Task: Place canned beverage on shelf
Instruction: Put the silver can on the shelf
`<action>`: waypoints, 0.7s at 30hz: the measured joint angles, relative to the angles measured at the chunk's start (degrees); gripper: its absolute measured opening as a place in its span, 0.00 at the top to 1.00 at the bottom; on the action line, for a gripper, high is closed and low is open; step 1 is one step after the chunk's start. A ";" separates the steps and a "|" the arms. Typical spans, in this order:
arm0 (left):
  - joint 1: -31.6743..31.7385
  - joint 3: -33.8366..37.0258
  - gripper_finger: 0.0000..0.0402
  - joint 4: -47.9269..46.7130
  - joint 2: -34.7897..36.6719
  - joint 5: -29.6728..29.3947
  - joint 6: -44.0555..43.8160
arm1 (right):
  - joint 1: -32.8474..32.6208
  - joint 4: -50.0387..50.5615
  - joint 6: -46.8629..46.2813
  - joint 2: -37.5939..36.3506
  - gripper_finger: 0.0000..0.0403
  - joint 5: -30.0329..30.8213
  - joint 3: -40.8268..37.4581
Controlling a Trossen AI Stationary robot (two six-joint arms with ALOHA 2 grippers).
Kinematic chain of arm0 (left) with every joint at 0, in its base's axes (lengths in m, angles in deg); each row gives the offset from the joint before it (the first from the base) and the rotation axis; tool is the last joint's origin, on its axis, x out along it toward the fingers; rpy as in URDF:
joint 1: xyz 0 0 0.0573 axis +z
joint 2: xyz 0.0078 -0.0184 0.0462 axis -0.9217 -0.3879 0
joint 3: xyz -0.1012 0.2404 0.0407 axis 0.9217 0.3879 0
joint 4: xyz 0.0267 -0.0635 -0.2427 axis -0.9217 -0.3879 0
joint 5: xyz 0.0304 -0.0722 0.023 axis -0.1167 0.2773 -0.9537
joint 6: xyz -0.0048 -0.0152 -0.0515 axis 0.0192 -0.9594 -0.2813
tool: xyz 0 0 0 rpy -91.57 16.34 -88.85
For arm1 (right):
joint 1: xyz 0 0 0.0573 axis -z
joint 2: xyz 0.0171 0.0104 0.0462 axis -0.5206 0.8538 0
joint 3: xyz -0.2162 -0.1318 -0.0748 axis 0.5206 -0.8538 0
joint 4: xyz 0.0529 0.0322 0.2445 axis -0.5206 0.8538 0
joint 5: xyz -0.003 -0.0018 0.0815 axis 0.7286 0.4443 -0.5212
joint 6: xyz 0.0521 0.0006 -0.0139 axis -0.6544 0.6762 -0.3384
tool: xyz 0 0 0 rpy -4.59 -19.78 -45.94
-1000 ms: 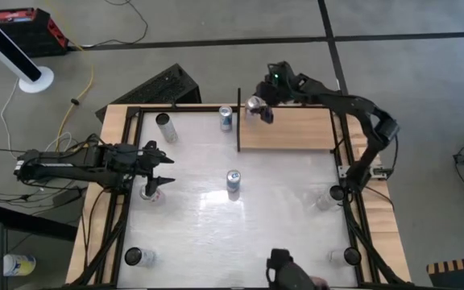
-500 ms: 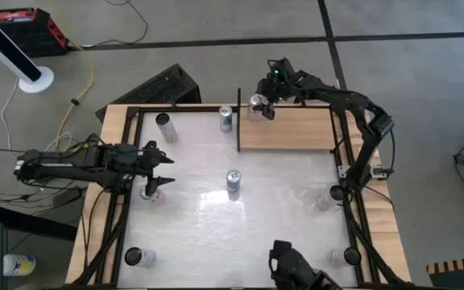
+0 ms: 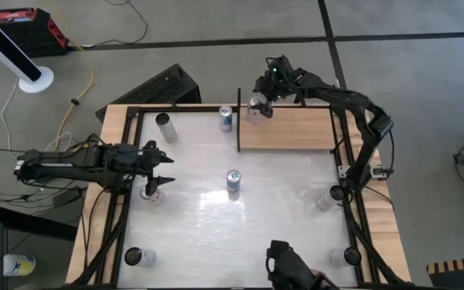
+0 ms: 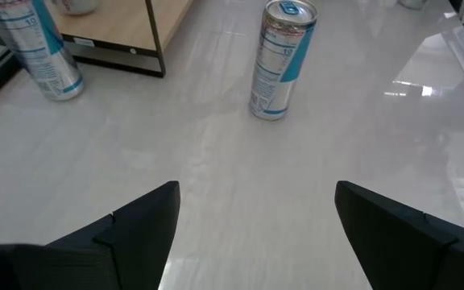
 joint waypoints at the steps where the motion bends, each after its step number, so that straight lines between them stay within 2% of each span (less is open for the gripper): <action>1: 0.00 0.00 0.21 0.00 0.00 0.00 0.00 | -0.08 0.51 -0.13 0.00 0.09 0.00 0.79; 7: 0.00 0.00 0.21 0.00 -0.02 0.02 0.00 | -1.13 7.16 -2.90 0.02 0.09 -0.04 9.34; 12: 0.01 0.00 0.21 0.34 -0.09 0.31 -3.92 | -4.16 22.85 -5.92 -0.76 0.09 -0.02 18.97; 17: -1.75 -2.51 0.21 0.69 -2.76 6.02 -8.80 | -11.07 33.13 -11.44 -4.60 0.09 -0.01 23.18; 21: -6.16 -10.30 0.21 -6.00 -7.59 4.40 -11.20 | -19.42 36.98 -14.90 -9.37 0.09 2.10 23.26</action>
